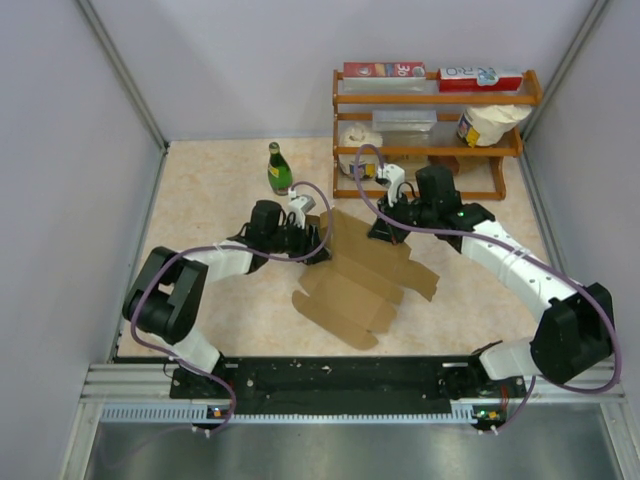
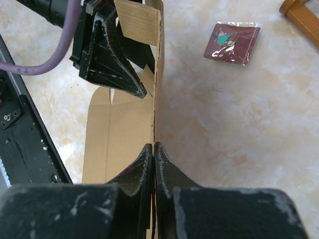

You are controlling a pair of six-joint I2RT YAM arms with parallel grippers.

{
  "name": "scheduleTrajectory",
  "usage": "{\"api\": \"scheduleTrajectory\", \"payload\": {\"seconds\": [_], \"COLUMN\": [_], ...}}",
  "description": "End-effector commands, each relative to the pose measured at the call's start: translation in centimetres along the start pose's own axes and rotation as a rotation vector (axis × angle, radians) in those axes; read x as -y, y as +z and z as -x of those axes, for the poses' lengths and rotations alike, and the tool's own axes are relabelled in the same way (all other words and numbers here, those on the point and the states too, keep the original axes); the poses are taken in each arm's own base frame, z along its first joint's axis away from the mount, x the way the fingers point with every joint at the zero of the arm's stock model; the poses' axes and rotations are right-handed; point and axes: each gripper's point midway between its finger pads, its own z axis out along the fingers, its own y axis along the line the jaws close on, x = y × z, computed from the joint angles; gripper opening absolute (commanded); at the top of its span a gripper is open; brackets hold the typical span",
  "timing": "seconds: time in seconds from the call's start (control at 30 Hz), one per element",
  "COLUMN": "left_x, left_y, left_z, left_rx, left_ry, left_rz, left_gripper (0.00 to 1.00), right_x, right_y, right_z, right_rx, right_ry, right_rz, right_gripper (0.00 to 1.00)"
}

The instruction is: Fold the paper box

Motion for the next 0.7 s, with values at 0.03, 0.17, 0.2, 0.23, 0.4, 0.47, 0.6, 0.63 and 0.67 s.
{"api": "scheduleTrajectory", "payload": {"seconds": [0.03,0.17,0.2,0.23,0.4,0.47,0.6,0.63,0.67], "left_x": [2.0,2.3,2.3,2.3,2.4,2.4,2.4,2.4,2.4], "left_y": [-1.0,-1.1,-1.1,-1.2,-1.1,-1.1,-1.1,-1.1,-1.1], "left_z": [1.6,1.3,1.3,1.2,0.7,0.3,-0.2,-0.3,-0.4], "left_rx": [0.054,0.043,0.042,0.035,0.019,0.012,0.0,0.0,-0.001], "left_ry": [0.049,0.047,0.05,0.051,0.055,0.053,0.046,0.048,0.045], "left_rz": [-0.047,-0.051,-0.049,-0.047,-0.041,-0.041,-0.039,-0.037,-0.037], "left_gripper": [0.55,0.54,0.53,0.53,0.53,0.52,0.52,0.52,0.52], "right_x": [0.2,0.3,0.4,0.4,0.6,0.7,0.8,0.8,0.8], "right_y": [0.1,0.2,0.2,0.2,0.2,0.2,0.2,0.2,0.2], "right_z": [0.8,0.6,0.6,0.7,0.7,0.7,0.7,0.8,0.7], "right_rx": [0.018,0.013,0.013,0.015,0.017,0.018,0.02,0.021,0.022], "right_ry": [-0.005,-0.001,-0.003,-0.002,-0.001,0.002,0.004,0.003,0.004], "right_rz": [-0.001,-0.003,-0.005,-0.008,-0.015,-0.018,-0.019,-0.019,-0.021], "right_gripper": [0.0,0.0,0.0,0.0,0.0,0.0,0.0,0.0,0.0]}}
